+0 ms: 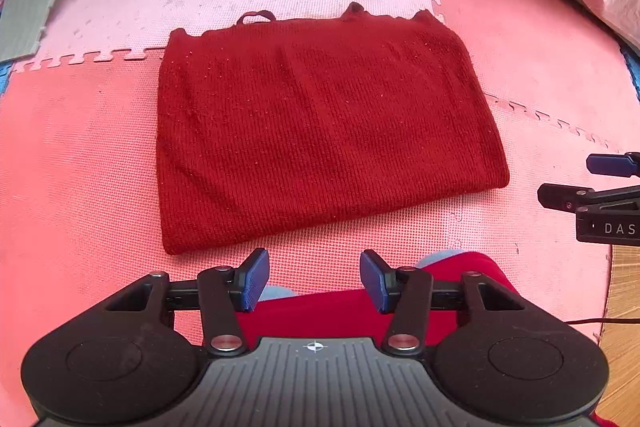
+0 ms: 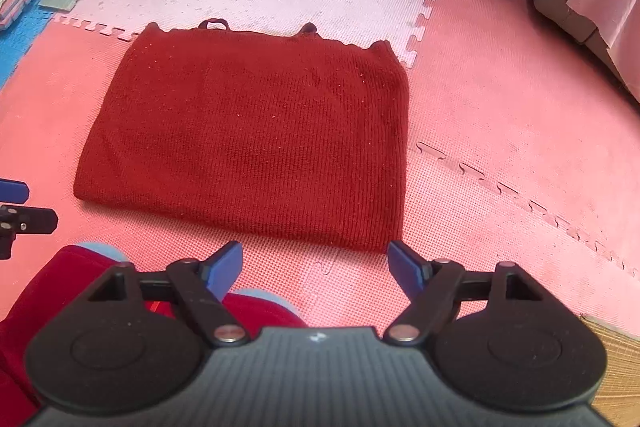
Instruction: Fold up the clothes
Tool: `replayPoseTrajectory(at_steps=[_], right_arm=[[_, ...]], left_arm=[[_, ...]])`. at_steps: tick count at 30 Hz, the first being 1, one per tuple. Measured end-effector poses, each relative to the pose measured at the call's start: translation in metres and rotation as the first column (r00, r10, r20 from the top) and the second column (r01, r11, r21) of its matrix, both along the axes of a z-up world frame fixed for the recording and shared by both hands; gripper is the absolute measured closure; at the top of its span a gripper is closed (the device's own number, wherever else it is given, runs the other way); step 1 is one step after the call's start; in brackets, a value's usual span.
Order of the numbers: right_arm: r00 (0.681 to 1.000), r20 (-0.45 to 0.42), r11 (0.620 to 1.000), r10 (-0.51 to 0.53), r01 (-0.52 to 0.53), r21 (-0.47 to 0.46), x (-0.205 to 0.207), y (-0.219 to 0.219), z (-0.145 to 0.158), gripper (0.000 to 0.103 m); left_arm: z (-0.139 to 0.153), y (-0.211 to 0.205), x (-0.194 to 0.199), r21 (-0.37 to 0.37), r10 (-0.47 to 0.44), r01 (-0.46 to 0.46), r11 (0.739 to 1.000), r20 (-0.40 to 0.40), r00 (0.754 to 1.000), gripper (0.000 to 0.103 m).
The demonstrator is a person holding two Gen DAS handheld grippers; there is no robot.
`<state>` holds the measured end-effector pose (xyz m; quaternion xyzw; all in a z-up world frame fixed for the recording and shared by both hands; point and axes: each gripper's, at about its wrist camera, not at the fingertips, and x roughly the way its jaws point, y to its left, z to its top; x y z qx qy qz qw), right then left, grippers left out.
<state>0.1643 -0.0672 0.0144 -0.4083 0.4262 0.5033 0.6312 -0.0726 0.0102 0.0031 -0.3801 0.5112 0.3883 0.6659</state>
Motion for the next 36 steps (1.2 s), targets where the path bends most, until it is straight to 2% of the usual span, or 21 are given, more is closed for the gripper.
replayPoseTrajectory(at_steps=[11,20,30,36], right_arm=[[0.995,-0.017,0.994,-0.095,0.094,-0.052,0.064,0.051,-0.039,0.021],[0.983,-0.093,0.984,-0.158,0.149,-0.095,0.117,0.083,-0.082,0.019],[0.957,-0.19,0.974,-0.219,0.203,-0.098,0.169,0.109,-0.117,0.019],[0.946,-0.25,0.977,-0.208,0.191,-0.092,0.189,0.121,-0.142,0.018]], left_arm=[[-0.05,0.057,0.044,-0.067,-0.05,0.048,0.997,-0.027,0.998,0.05],[-0.091,0.094,0.097,-0.13,-0.159,0.149,0.98,-0.071,0.985,0.05],[-0.13,0.13,0.126,-0.196,-0.128,0.113,0.974,-0.068,0.989,0.05],[-0.153,0.143,0.145,-0.215,-0.131,0.109,0.97,-0.093,0.987,0.05]])
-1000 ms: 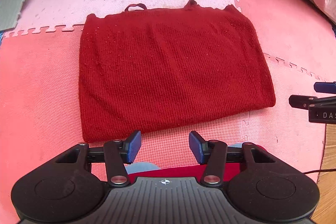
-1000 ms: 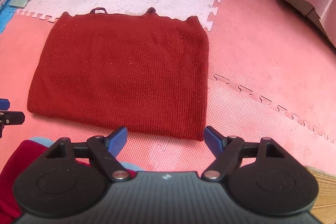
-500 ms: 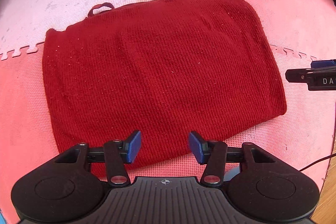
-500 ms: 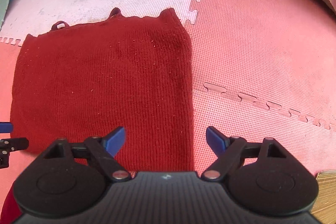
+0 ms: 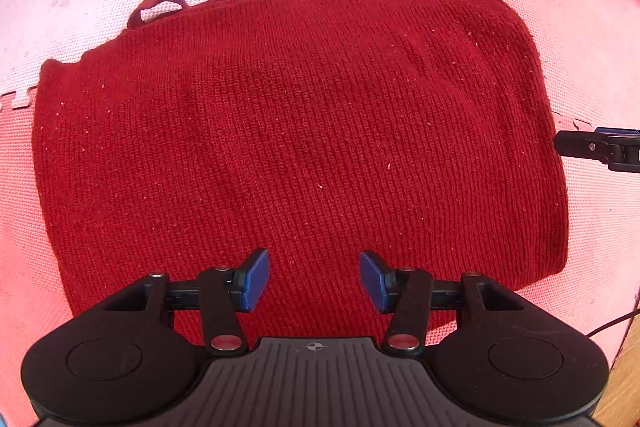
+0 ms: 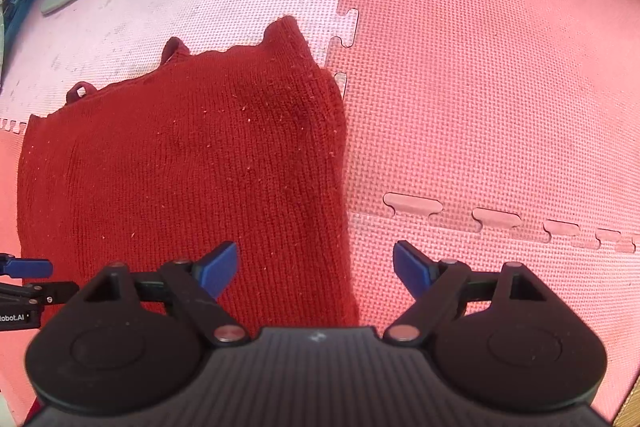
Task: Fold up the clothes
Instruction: 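Lower both tools toward the sweater's side edge to straighten it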
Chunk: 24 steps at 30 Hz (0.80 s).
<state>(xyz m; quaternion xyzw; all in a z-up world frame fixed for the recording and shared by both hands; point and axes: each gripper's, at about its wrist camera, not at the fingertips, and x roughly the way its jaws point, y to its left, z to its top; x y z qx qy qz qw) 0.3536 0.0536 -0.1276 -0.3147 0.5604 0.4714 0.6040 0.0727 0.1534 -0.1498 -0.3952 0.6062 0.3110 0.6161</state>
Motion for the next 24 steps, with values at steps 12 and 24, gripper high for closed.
replayPoseTrajectory(at_steps=[12,24], right_arm=[[0.992,-0.093,0.994,0.082,-0.074,0.086,0.022,0.015,-0.036,0.018],[0.965,-0.224,0.986,0.136,-0.11,0.126,0.041,0.03,-0.06,0.015]], left_arm=[[-0.027,0.015,0.03,-0.02,-0.052,0.051,0.998,-0.045,0.998,0.05],[-0.051,0.024,0.032,-0.024,-0.039,0.037,0.999,-0.081,0.996,0.05]])
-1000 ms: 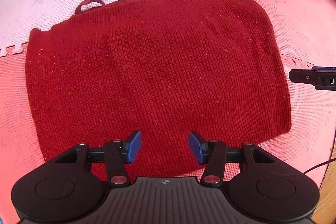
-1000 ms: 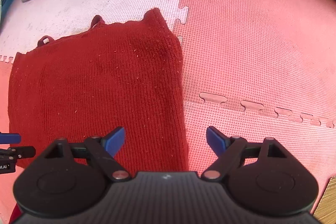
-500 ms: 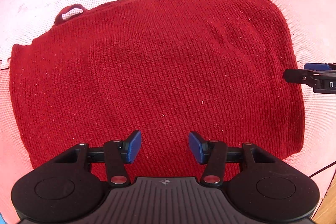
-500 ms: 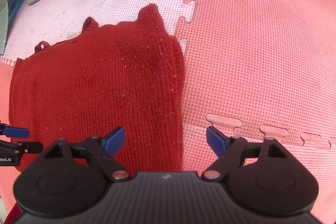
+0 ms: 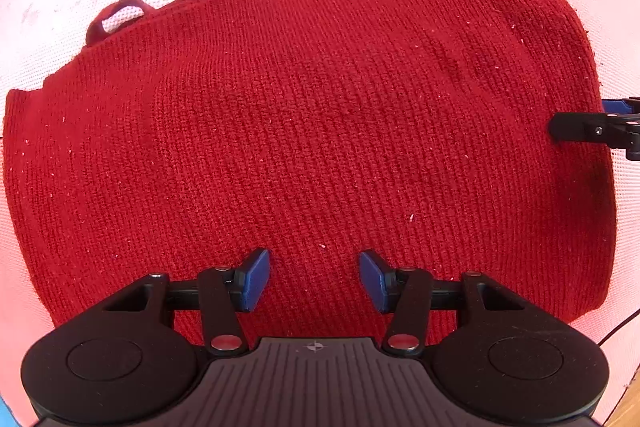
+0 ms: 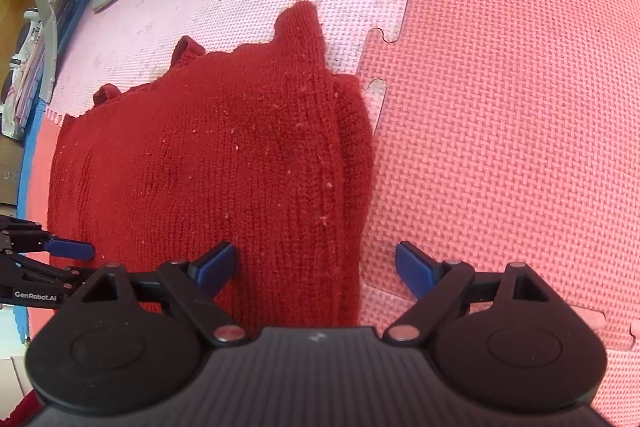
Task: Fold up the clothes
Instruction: 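Lower both tools toward the sweater's side edge to straighten it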
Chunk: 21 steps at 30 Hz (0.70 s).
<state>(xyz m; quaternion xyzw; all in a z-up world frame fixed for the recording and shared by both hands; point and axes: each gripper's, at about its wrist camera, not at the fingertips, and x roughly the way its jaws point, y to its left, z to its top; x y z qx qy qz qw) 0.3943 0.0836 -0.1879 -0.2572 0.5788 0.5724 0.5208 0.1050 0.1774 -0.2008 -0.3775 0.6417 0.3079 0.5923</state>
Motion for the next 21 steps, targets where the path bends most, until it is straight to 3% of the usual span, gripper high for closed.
replayPoseTrajectory(at_steps=[4,8,18,19,20,21], right_arm=[[0.999,-0.049,1.0,0.009,-0.008,0.027,-0.002,0.003,0.0,0.017],[1.0,-0.004,1.0,0.021,-0.021,-0.001,-0.009,0.009,-0.004,0.016],[1.0,0.023,1.0,-0.013,0.013,0.003,-0.016,0.011,-0.003,0.021],[1.0,0.018,1.0,-0.014,0.014,0.004,-0.017,0.011,-0.002,0.031],[1.0,0.001,1.0,-0.017,0.017,0.001,-0.017,0.011,-0.003,0.048],[0.999,-0.018,1.0,-0.029,0.029,-0.005,-0.016,0.011,-0.004,0.048]], left_arm=[[-0.003,0.001,0.002,-0.004,-0.008,0.008,1.0,0.0,1.0,0.05],[-0.006,0.003,0.001,-0.009,0.0,0.0,1.0,0.0,1.0,0.043],[0.0,0.011,-0.004,-0.013,0.076,-0.076,0.997,0.04,0.996,0.042],[0.0,0.012,-0.005,-0.013,0.086,-0.086,0.996,0.045,0.995,0.042],[0.0,0.013,-0.006,-0.015,0.094,-0.094,0.995,0.049,0.994,0.042],[0.0,0.013,-0.008,-0.017,0.102,-0.101,0.995,0.051,0.993,0.042]])
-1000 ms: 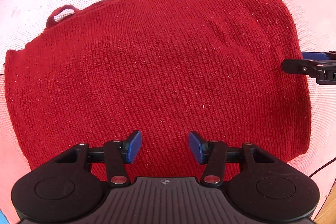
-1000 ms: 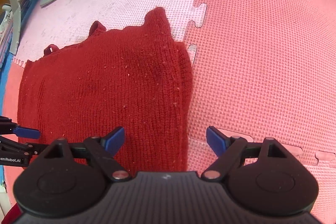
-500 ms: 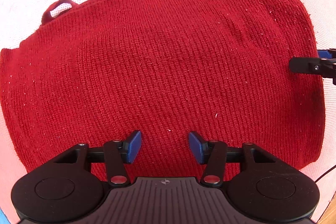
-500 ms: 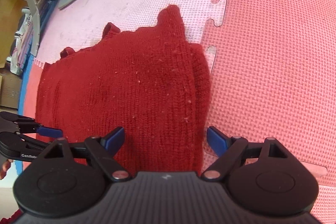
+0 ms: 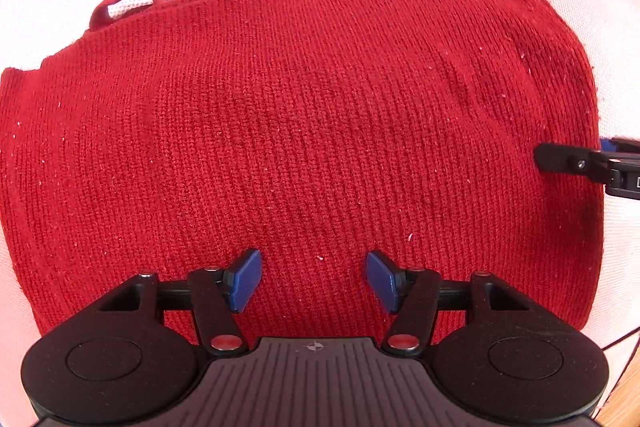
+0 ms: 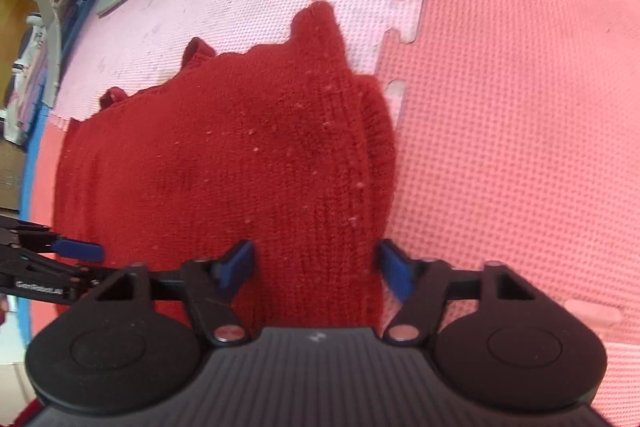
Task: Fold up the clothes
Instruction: 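Lower both tools toward the sweater's side edge to straighten it, then close the right tool on the red sweater's side edge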
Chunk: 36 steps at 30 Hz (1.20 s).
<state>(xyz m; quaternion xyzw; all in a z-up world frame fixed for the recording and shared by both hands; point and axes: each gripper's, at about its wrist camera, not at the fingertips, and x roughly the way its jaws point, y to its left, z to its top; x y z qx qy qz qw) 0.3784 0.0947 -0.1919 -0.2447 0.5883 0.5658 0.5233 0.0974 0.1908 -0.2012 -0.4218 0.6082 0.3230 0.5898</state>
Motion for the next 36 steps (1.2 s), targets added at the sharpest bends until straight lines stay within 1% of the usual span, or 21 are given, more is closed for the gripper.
replayPoseTrajectory(at_steps=[2,5,7,9,12,13,15,17,19,24,31,36], right_arm=[[0.999,-0.029,1.0,-0.016,0.016,-0.01,0.001,0.001,-0.002,0.049],[0.999,-0.039,1.0,-0.011,0.01,-0.009,0.001,0.004,-0.005,0.046],[0.999,-0.039,1.0,0.008,-0.008,-0.006,0.002,0.006,-0.008,0.044],[0.999,-0.026,0.999,0.031,-0.031,-0.014,0.0,0.009,-0.007,0.044],[0.999,0.005,0.998,0.047,-0.047,-0.048,-0.003,0.011,-0.004,0.053],[0.999,0.004,0.998,0.043,-0.043,-0.054,-0.005,0.013,-0.005,0.06],[1.0,-0.009,0.998,0.026,-0.026,-0.058,-0.006,0.012,-0.006,0.064],[1.0,0.002,0.998,0.03,-0.029,-0.055,-0.009,0.01,-0.002,0.075],[0.998,0.031,0.997,0.05,-0.049,-0.053,-0.014,0.01,0.005,0.079],[0.997,0.057,0.997,0.047,-0.044,-0.06,-0.023,0.012,0.016,0.082],[1.0,0.008,0.999,0.028,-0.027,-0.037,-0.031,0.007,0.037,0.083],[0.999,-0.004,0.999,0.049,-0.049,-0.021,-0.043,0.007,0.056,0.084]], left_arm=[[-0.002,0.001,-0.001,-0.003,0.008,-0.008,1.0,0.006,1.0,0.041],[-0.009,0.002,-0.002,-0.006,0.017,-0.017,1.0,0.012,1.0,0.038],[-0.01,0.003,-0.002,-0.004,0.024,-0.024,1.0,0.013,1.0,0.037],[-0.01,0.002,0.0,0.006,0.014,-0.014,1.0,0.012,1.0,0.037],[-0.01,0.0,0.0,0.022,0.006,-0.007,1.0,0.02,1.0,0.036],[-0.01,0.0,-0.001,0.025,0.006,-0.006,1.0,0.025,1.0,0.036],[-0.011,0.002,-0.003,0.026,0.018,-0.019,0.999,0.038,0.999,0.035],[-0.012,0.003,-0.006,0.025,0.033,-0.034,0.999,0.05,0.998,0.033],[-0.012,0.004,-0.006,0.024,0.036,-0.037,0.999,0.05,0.998,0.033],[-0.012,0.005,-0.005,0.035,0.037,-0.038,0.999,0.049,0.998,0.032],[-0.012,0.01,-0.007,0.036,0.043,-0.046,0.998,0.066,0.997,0.031],[-0.011,0.014,-0.009,0.037,0.052,-0.055,0.998,0.076,0.996,0.031]])
